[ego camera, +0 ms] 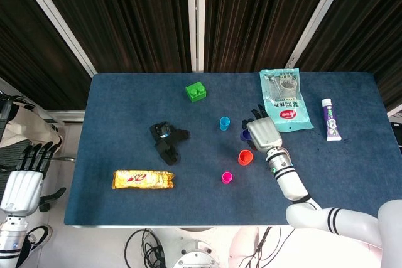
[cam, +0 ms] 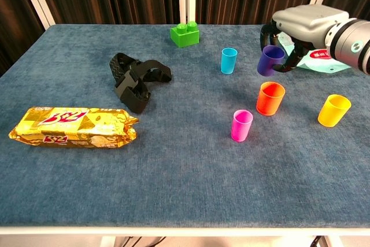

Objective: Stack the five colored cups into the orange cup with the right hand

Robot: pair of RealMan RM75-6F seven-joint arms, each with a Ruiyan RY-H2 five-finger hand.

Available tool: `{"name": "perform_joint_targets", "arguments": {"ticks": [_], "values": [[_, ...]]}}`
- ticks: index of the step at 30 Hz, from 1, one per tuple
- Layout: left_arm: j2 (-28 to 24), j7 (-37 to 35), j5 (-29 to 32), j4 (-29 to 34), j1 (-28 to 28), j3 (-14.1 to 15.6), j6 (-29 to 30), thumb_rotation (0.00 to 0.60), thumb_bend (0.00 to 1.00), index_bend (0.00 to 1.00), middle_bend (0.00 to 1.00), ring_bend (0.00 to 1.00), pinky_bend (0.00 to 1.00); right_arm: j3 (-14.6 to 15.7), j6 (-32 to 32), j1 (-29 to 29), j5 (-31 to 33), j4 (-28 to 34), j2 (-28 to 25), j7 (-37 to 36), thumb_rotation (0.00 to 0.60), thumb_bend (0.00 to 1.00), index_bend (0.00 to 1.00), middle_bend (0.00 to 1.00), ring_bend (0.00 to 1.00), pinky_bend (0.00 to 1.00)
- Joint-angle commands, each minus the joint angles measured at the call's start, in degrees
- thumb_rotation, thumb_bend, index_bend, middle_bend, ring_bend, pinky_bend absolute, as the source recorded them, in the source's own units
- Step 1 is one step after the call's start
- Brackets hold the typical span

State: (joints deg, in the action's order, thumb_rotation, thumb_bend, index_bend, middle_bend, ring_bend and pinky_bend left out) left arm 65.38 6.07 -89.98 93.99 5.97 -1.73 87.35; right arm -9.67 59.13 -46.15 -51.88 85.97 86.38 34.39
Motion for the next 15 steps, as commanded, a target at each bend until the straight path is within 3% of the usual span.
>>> {"name": "perform_joint_targets", "arguments": {"ticks": [1, 7, 15], "values": [[0.0, 0.3, -0.1, 0.2, 0.1, 0.0, -0.1, 0.6, 0.03, 0.06, 0.04, 0.0, 0.0, -0.2, 1.8, 1.0, -2.1, 8.3, -5.2, 0.6, 0.6, 0.26, 0.5, 0.5, 0.14, 0.0], [0.1, 0.9, 0.0, 0.5, 0.1, 0.0, -0.2, 0.6, 0.03, 0.06, 0.04, 0.0, 0.0, 1.4, 3.5, 1.9, -3.6, 15.3, -8.7, 3.2, 0.6, 0.26, 0.52, 0.5, 0.14, 0.0], [0.2, 1.2, 0.1, 0.6, 0.0, 0.0, -0.1, 0.6, 0.03, 0.06, 0.04, 0.0, 0.0, 3.6, 2.7, 1.6, 0.2, 18.1, -10.0, 8.2, 0.6, 0.26, 0.53, 0.51, 0.14, 0.0]]}}
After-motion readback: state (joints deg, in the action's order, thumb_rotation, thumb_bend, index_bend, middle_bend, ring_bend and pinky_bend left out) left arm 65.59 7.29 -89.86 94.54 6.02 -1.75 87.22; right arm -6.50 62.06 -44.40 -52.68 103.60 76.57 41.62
